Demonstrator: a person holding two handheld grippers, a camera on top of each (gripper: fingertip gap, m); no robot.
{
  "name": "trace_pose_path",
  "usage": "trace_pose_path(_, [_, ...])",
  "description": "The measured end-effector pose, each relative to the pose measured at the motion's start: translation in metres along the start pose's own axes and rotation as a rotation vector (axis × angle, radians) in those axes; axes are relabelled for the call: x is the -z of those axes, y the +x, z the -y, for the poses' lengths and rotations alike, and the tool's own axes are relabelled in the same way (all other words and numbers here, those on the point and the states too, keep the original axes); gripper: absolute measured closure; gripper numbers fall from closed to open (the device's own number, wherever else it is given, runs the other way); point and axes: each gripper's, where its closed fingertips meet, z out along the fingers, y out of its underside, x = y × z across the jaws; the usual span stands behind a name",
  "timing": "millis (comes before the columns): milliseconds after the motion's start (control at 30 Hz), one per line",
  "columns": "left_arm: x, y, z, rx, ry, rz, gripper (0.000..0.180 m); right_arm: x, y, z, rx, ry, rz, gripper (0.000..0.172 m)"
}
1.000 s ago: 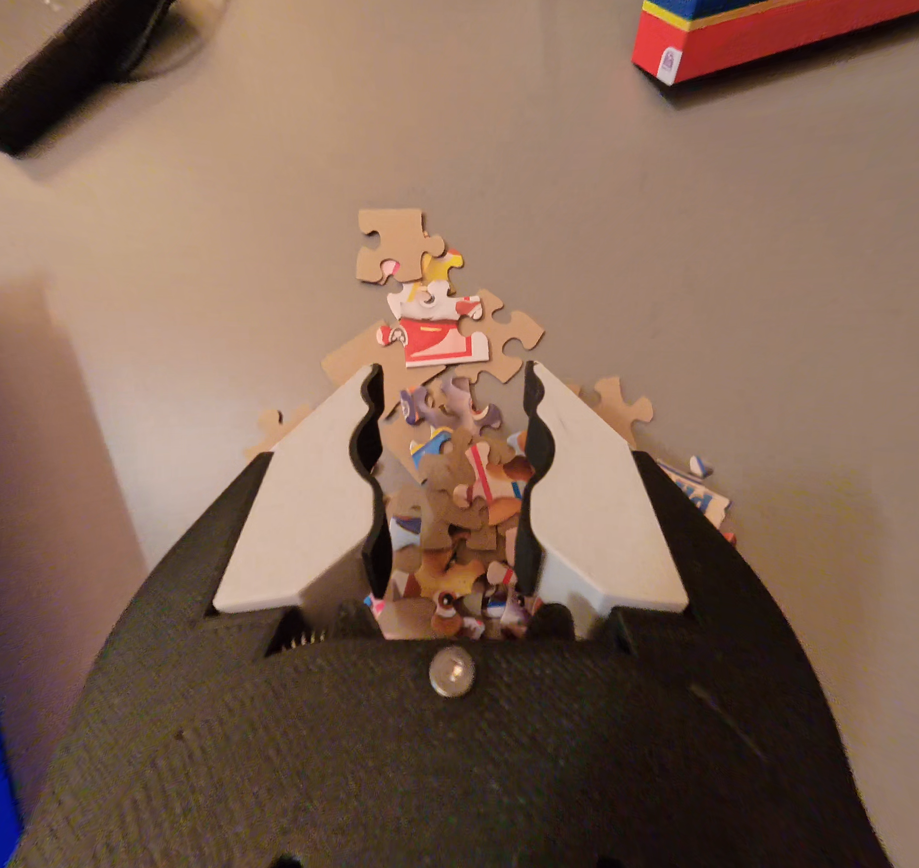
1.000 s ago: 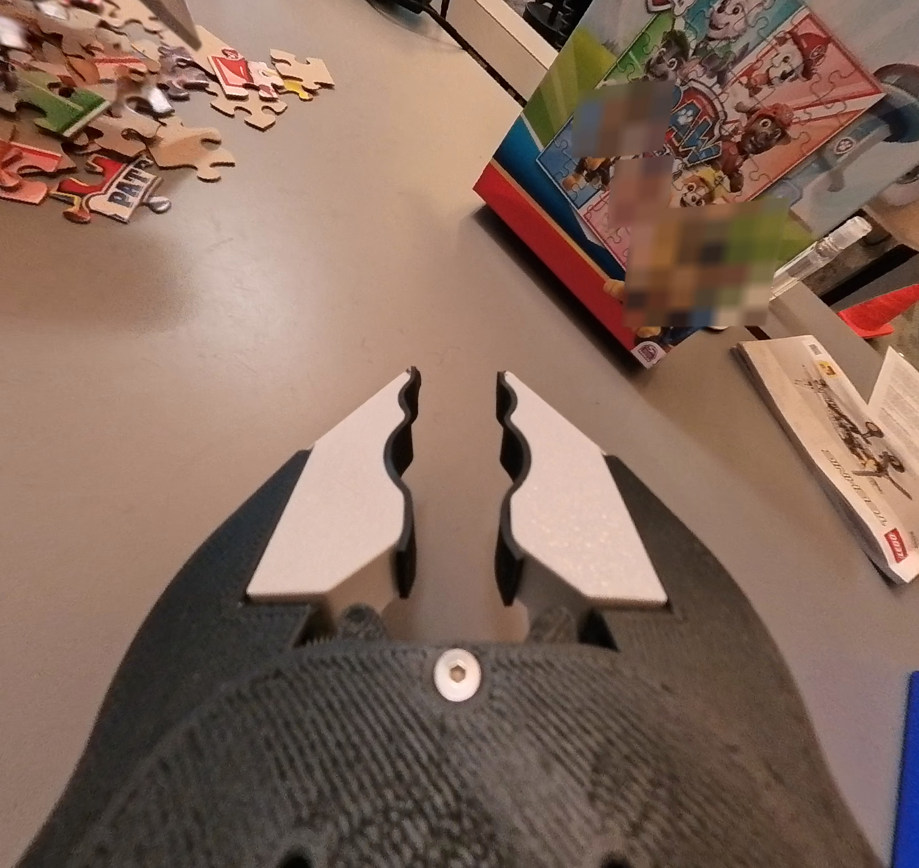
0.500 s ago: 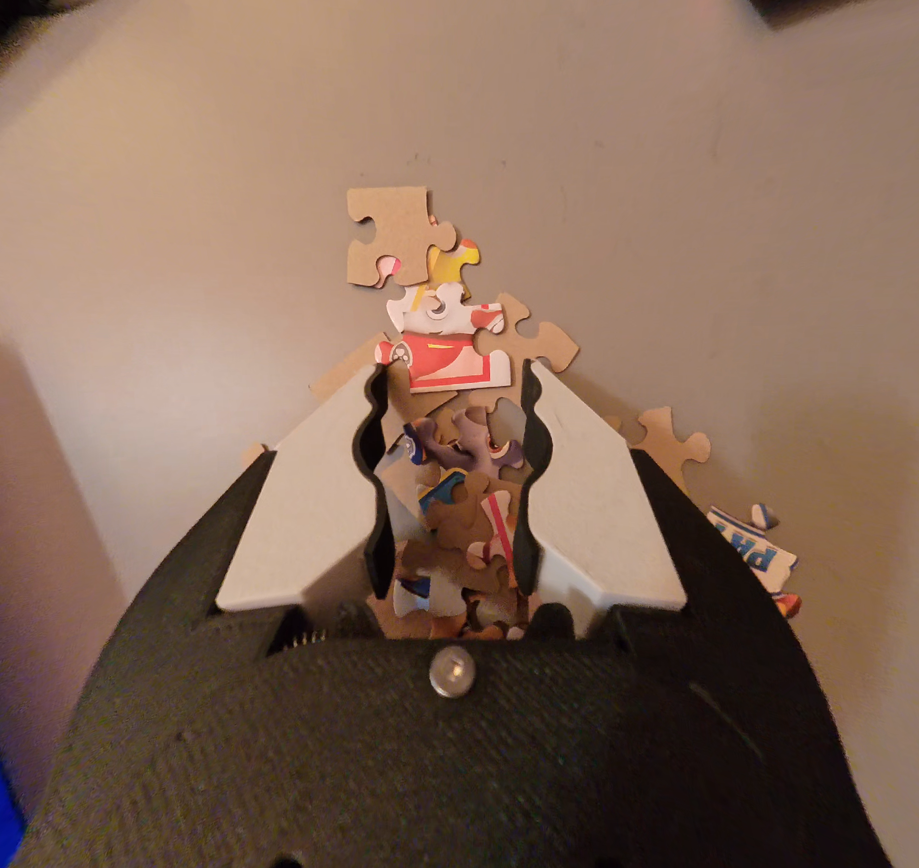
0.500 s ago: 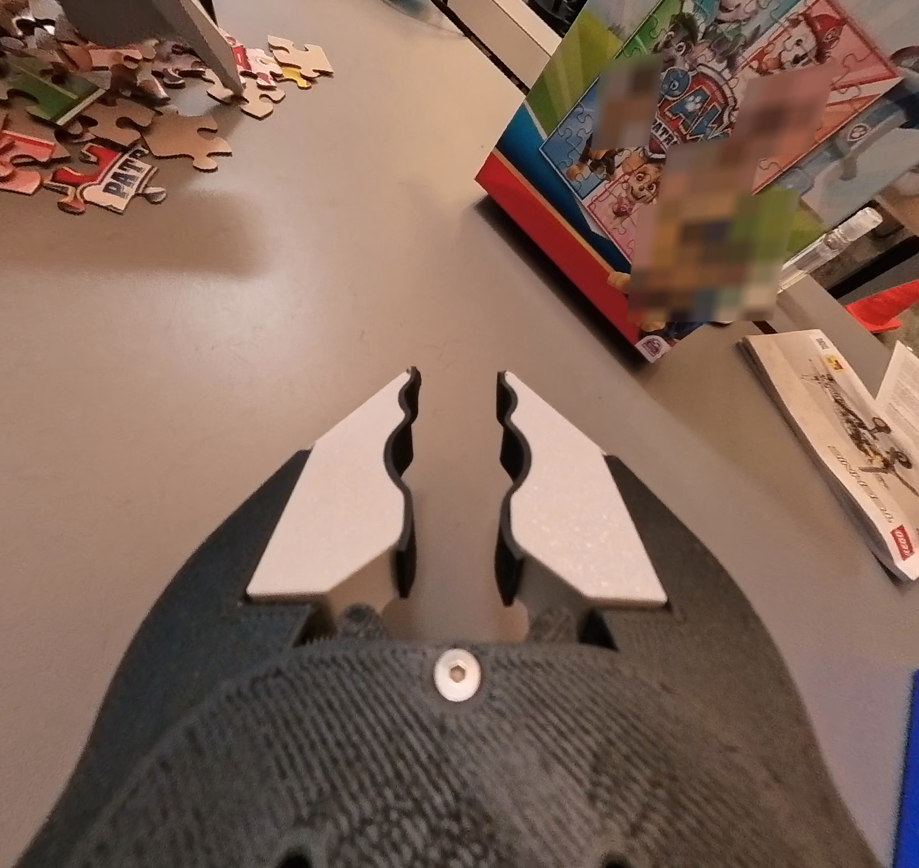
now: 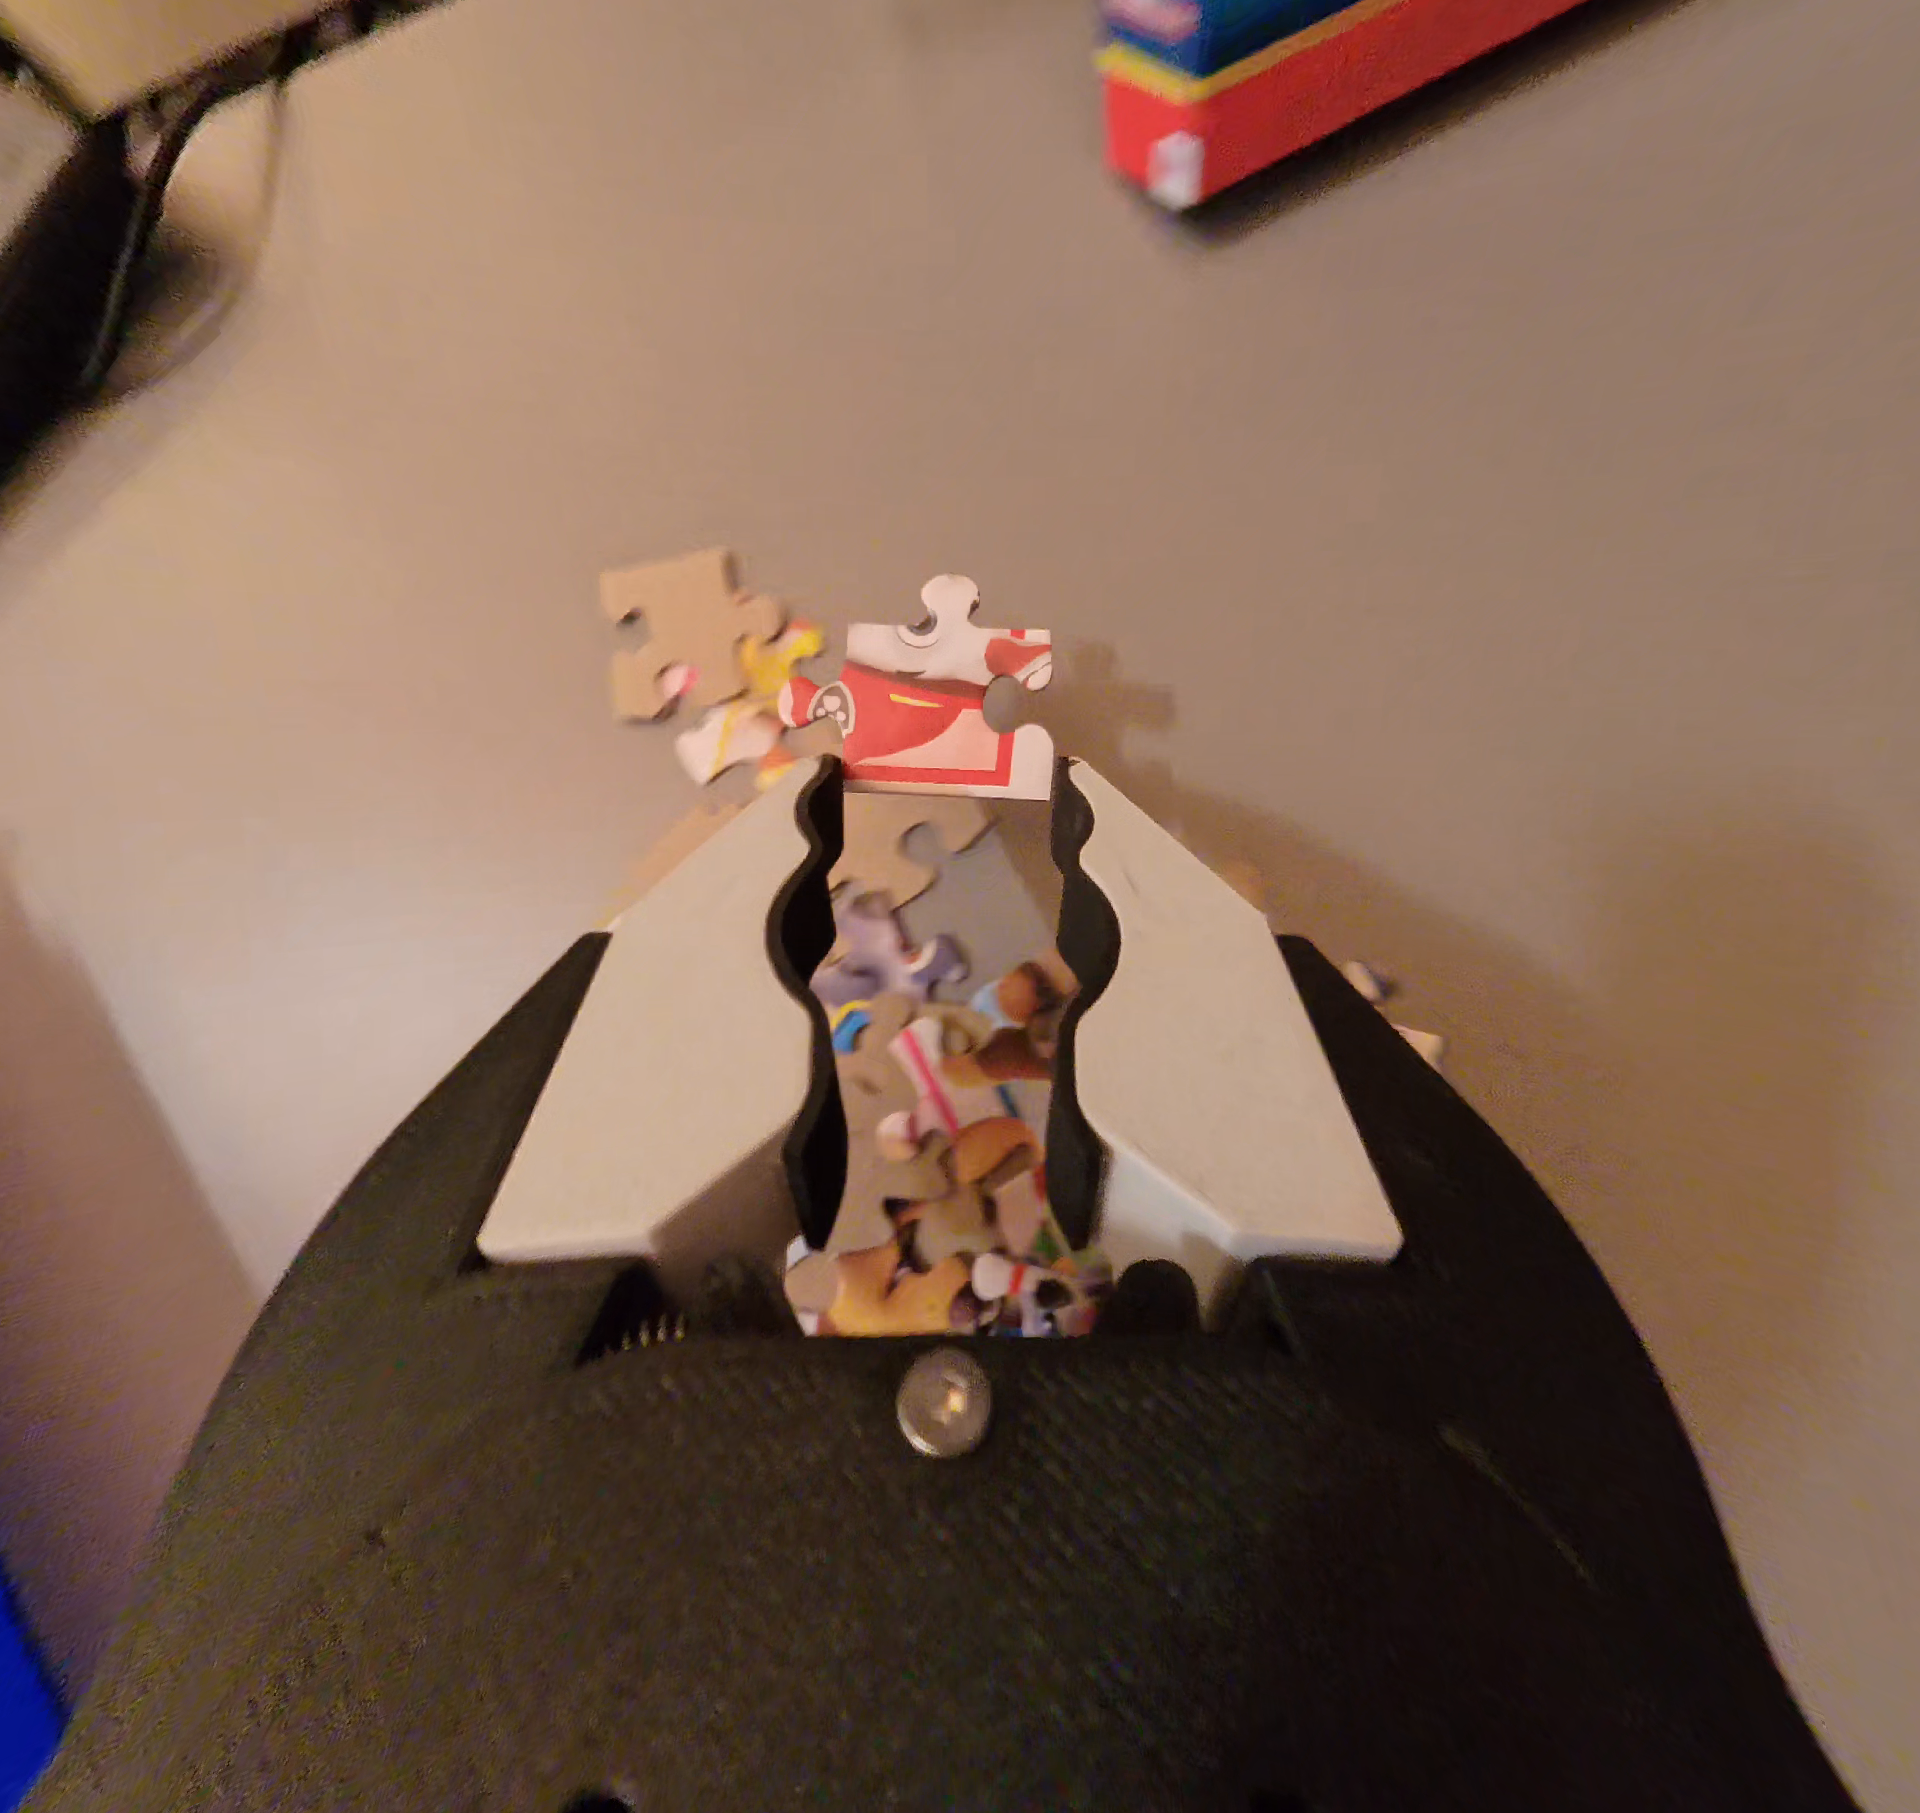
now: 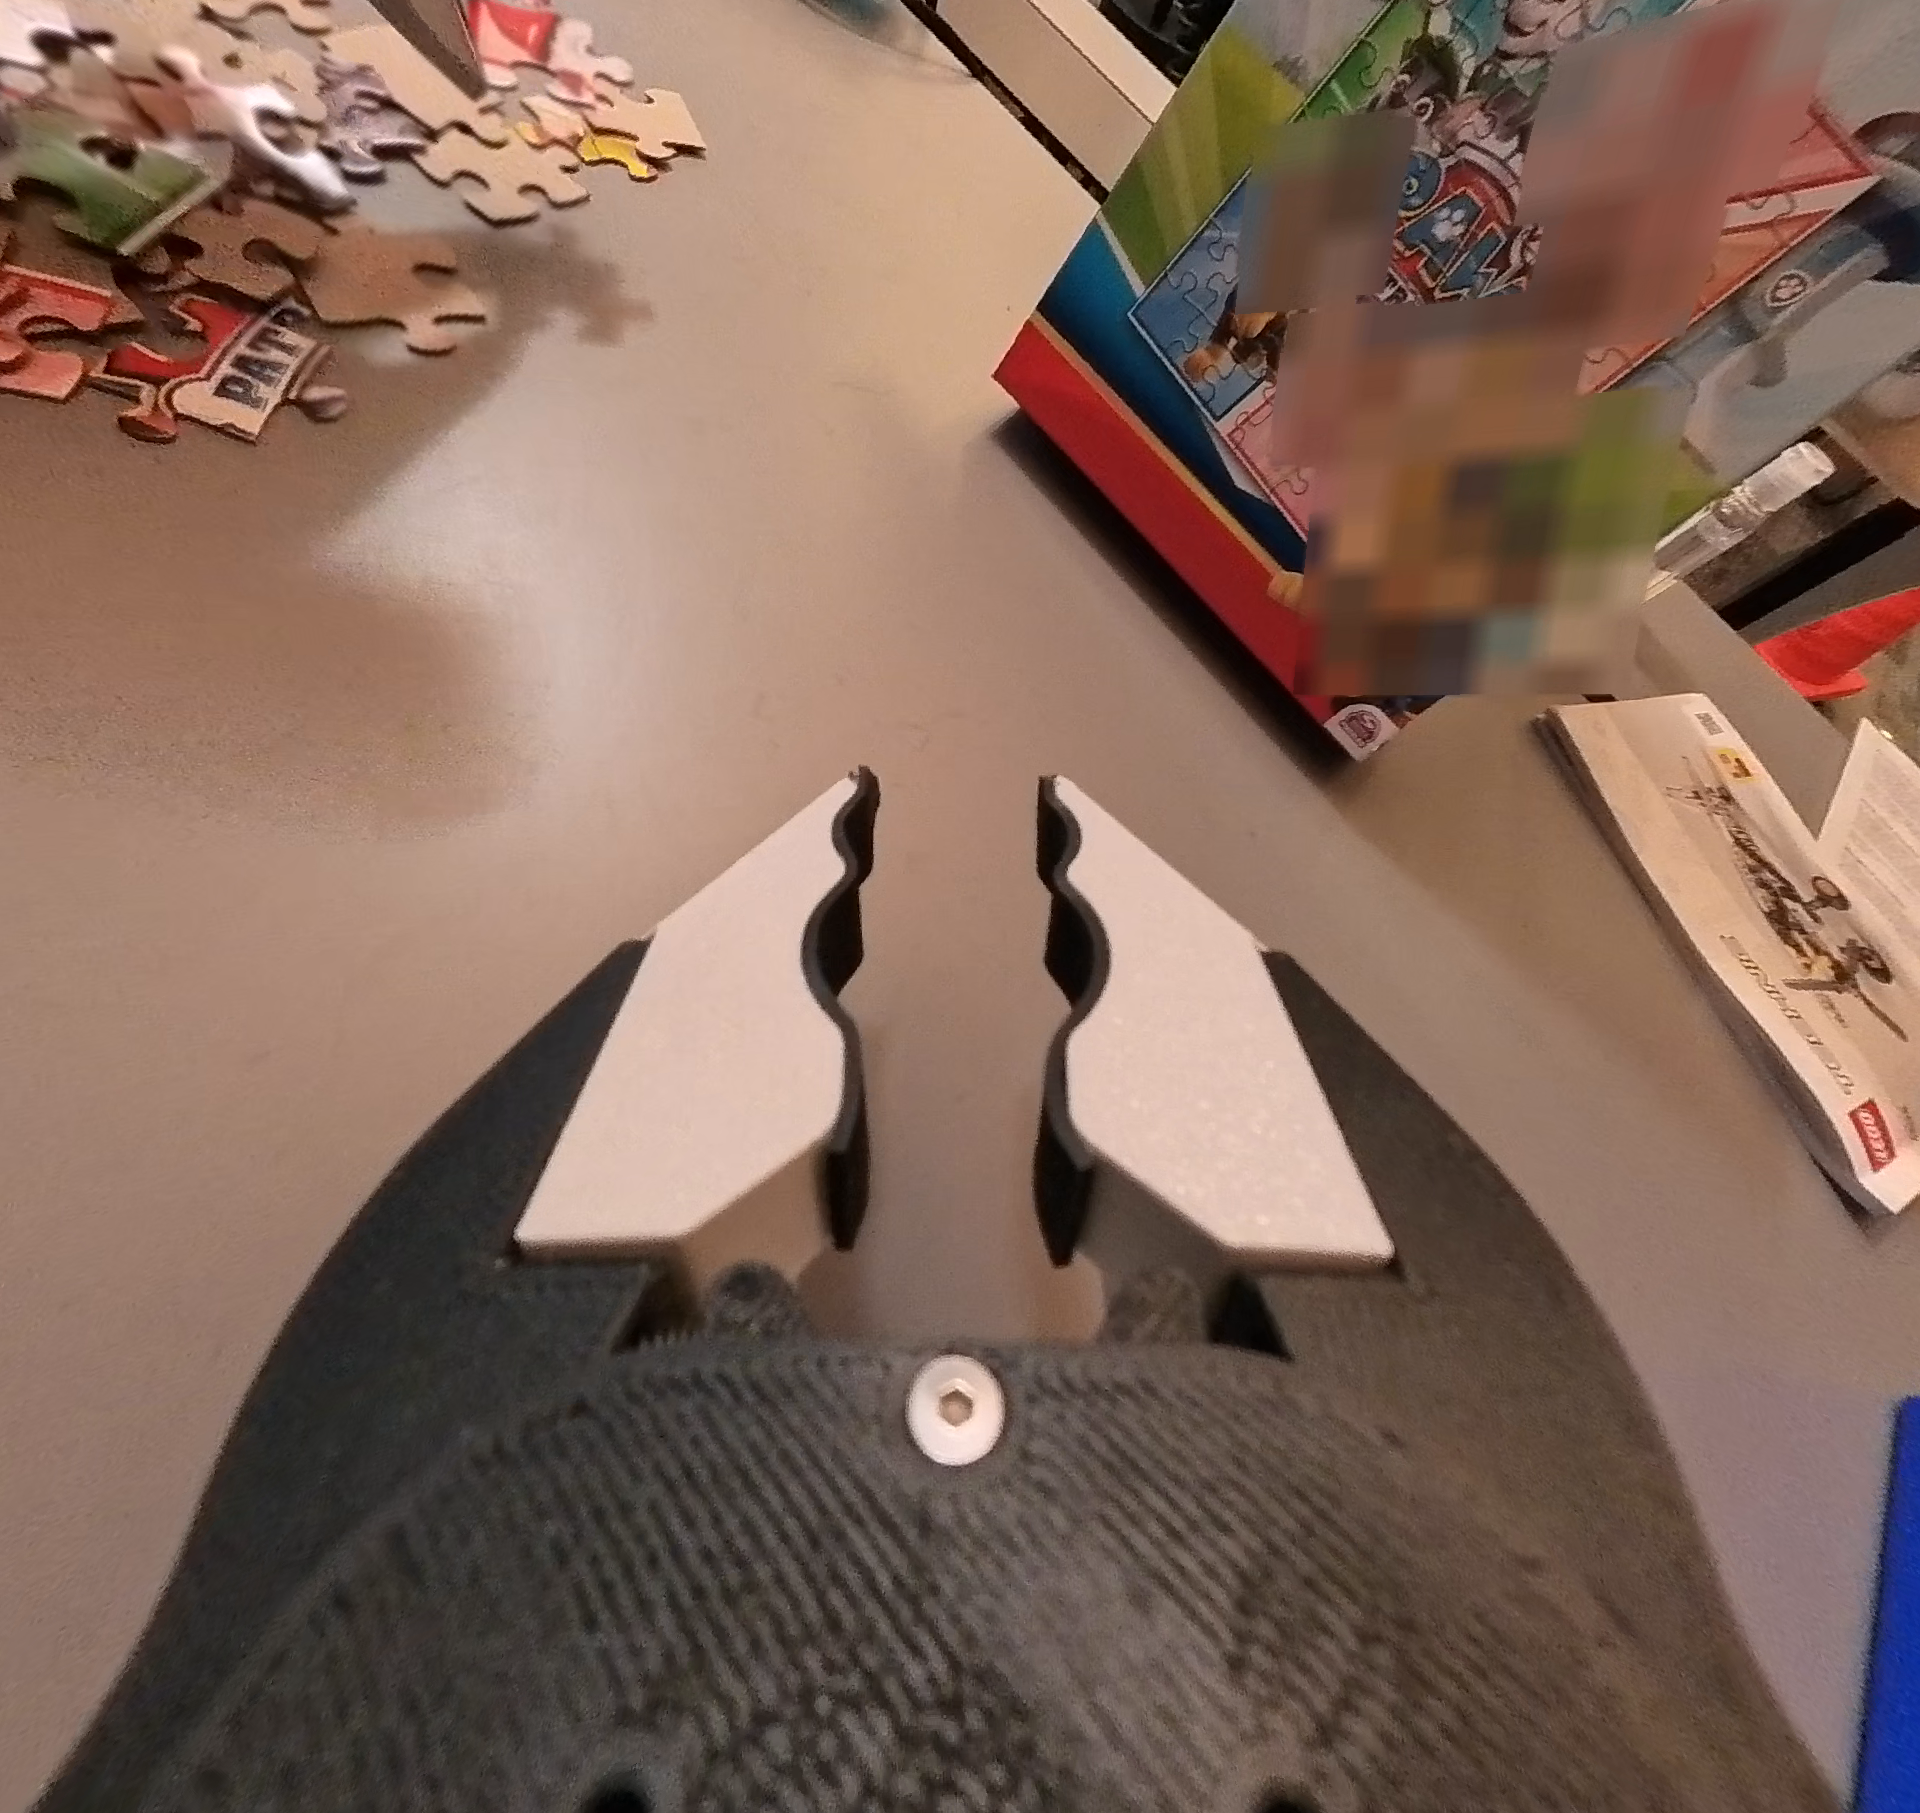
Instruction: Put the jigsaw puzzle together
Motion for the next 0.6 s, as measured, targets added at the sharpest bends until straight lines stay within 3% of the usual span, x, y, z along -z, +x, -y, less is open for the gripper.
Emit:
trace_pose_path(167, [0.01, 0.103, 0.009, -0.449, 0.069, -0.262, 0.141, 0.003, 0.007, 0.002, -0.067, 0.025, -0.002, 0.142])
trace_pose_path(233, [0.01, 0.146, 0.008, -0.553, 0.098, -0.362, 0.142, 0.006, 0.011, 0.004, -0.104, 0.044, -0.004, 0.142])
trace_pose_path(367, [0.006, 0.208, -0.004, -0.635, 0.092, -0.551, 0.142, 0.011, 0.019, 0.004, -0.148, 0.065, -0.012, 0.142])
trace_pose_path(600, [-0.001, 0.234, -0.018, -0.677, 0.058, -0.62, 0.142, 0.014, 0.019, 0.006, -0.158, 0.083, -0.01, 0.142])
